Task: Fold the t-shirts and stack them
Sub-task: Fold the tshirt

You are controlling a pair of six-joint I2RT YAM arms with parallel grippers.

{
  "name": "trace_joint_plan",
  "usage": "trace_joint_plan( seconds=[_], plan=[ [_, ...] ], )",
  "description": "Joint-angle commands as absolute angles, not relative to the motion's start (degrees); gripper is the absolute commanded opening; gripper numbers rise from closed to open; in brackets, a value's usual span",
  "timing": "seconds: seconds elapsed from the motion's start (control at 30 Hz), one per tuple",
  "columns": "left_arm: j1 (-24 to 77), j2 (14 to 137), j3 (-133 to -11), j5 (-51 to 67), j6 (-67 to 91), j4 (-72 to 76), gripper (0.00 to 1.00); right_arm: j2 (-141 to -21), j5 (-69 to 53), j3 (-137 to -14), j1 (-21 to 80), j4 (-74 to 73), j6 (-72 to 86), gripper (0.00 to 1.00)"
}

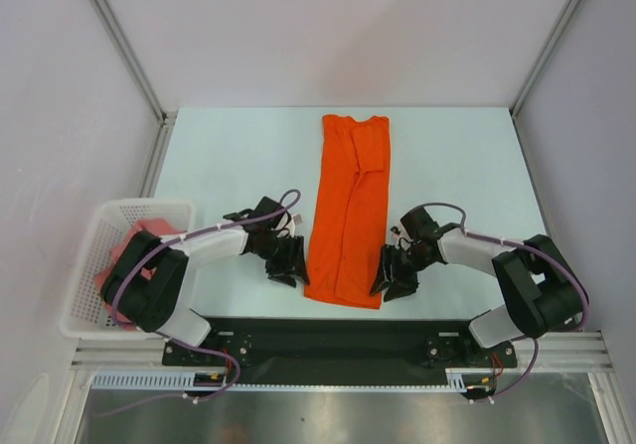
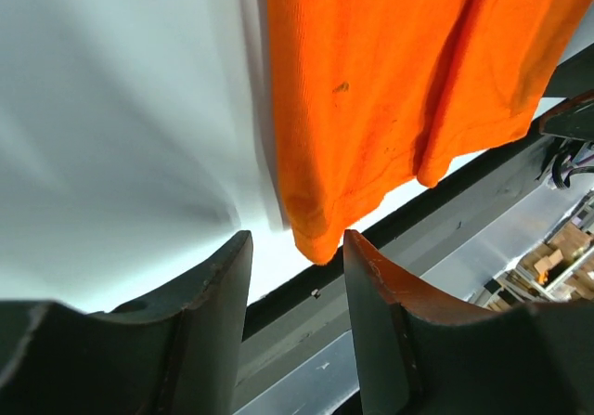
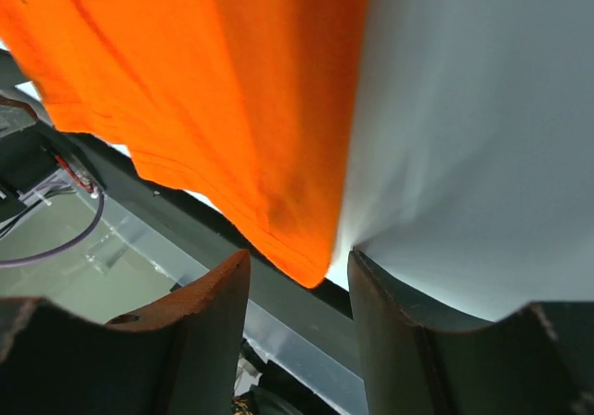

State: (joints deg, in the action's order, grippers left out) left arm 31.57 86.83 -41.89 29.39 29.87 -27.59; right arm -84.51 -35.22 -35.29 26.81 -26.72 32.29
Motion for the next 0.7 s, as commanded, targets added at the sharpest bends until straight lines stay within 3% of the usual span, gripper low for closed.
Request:
trace_joint_plan(
  seconds=[0.0,0.2,0.3,0.33,0.4,0.67],
  plan=[
    [31.5,83.0,-41.8,28.0,28.7,-29.5,0.50,-84.4,-35.9,-32.9,27.9,-22.9,34.4,0.53],
    [31.5,79.5,-40.6,26.5,29.5,-30.1,0.52,-89.5,-37.1,-31.7,27.9,-18.9,35.5,0.48],
    [31.4,78.7,-40.0,26.9,28.9,-30.1,0.60,-90.4,-35.9,-31.6,27.7,-19.5,35.5,0.29],
    [31.5,78.7,-39.8,27.2,28.2,-30.1,0.62,-90.2,-35.3,-31.6,27.4,-20.1,35.4,0.15],
    [31.5,79.4,-39.8,28.1,27.6,-30.0,0.64,-88.4,-33.0,-31.6,26.5,-23.0,35.1,0.01],
    [31.4,83.4,-38.6,30.6,27.8,-25.3,0.56,-83.9,-30.2,-29.8,24.3,-27.9,34.0,0.00]
  ],
)
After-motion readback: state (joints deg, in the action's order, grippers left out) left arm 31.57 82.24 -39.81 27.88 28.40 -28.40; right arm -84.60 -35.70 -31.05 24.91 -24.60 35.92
